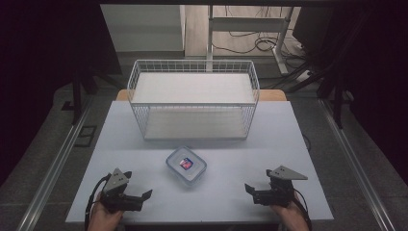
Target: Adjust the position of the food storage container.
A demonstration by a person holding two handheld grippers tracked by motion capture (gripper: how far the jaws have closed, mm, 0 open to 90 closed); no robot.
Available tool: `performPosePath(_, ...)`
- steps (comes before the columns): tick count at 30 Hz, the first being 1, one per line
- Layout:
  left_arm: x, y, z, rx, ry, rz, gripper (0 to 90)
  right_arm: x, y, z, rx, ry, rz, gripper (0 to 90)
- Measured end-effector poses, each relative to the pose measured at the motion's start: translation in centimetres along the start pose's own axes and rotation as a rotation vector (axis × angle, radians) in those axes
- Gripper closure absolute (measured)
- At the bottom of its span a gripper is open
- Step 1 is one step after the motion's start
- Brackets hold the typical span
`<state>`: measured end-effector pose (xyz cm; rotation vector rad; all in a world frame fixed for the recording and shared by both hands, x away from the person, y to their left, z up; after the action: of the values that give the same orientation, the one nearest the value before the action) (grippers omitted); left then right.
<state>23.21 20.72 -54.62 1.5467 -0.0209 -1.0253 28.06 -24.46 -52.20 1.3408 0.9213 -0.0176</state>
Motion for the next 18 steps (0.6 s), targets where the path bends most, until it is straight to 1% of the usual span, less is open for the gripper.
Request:
performPosePath(2,0.29,-0.21,-0.34,0.013,0.021,-0.016,0.0,0.11,0.44,-0.38,-0.025,-0.025,0.027,0.0)
performPosePath(4,0.31,-0.3,-0.56,0.017,0.026,-0.018,0.0,0.19,0.49,-0.6,-0.034,-0.034,0.038,0.0)
performPosePath(6,0.21,-0.24,-0.65,0.017,0.027,-0.007,0.0,0.41,0.27,-0.52,-0.03,-0.042,0.021,0.0)
performPosePath(7,0.18,-0.21,-0.67,0.018,0.03,-0.002,0.0,0.49,0.13,-0.46,-0.041,-0.044,0.008,0.0)
performPosePath(9,0.17,-0.16,-0.68,0.02,0.031,0.002,0.0,0.58,-0.07,-0.44,-0.064,-0.038,-0.011,0.0)
performPosePath(11,0.18,-0.13,-0.68,0.018,0.03,-0.001,0.0,0.61,-0.1,-0.48,-0.067,-0.036,-0.015,0.0)
performPosePath(14,0.48,-0.18,-0.76,0.011,0.045,-0.047,0.3,0.75,-0.1,-0.76,-0.084,-0.025,-0.026,0.0)
performPosePath(16,0.64,-0.17,-0.78,0.009,0.048,-0.064,0.1,0.82,-0.15,-0.81,-0.086,-0.013,-0.042,0.0)
performPosePath(17,0.63,-0.08,-0.84,0.003,0.044,-0.064,0.3,0.88,-0.18,-0.81,-0.085,-0.008,-0.045,0.0)
performPosePath(18,0.56,0.03,-0.9,-0.004,0.028,-0.055,0.8,0.9,-0.18,-0.8,-0.081,-0.003,-0.049,0.0)
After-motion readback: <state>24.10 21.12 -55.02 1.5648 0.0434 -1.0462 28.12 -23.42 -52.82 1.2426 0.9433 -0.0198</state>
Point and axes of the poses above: each handheld gripper's, and its own axes: x roughly forward along the jaws, y roughly out of its top, z roughly to its right, the point moved 3 cm from there along x, roughly forward along the jaws, and after that the axes turned 3 degrees about -y, right-handed, at the moved point
